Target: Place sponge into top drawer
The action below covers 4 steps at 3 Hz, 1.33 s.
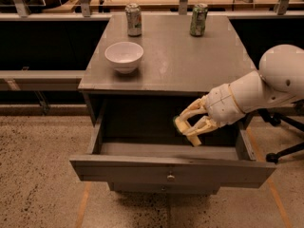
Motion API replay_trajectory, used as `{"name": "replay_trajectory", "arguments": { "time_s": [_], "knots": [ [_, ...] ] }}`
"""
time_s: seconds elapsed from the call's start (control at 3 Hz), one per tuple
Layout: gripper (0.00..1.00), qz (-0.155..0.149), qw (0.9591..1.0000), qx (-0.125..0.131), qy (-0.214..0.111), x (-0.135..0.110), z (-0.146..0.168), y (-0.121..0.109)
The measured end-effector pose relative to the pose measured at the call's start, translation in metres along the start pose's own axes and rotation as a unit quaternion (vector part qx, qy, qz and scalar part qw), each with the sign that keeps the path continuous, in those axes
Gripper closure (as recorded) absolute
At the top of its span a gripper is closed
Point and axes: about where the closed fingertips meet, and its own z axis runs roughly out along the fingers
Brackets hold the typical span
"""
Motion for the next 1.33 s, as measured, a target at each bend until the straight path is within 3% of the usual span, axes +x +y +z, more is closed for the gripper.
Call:
{"name": "replay_trajectory", "arguments": {
  "time_s": [1.0,1.33],
  "knots": [
    [0.16,-0.009,0.996,-0.01,0.089,0.043,0.054,-0.013],
    [0.03,-0.007,0.9947,-0.002,0.103,0.042,0.05,-0.017]
  ]
}}
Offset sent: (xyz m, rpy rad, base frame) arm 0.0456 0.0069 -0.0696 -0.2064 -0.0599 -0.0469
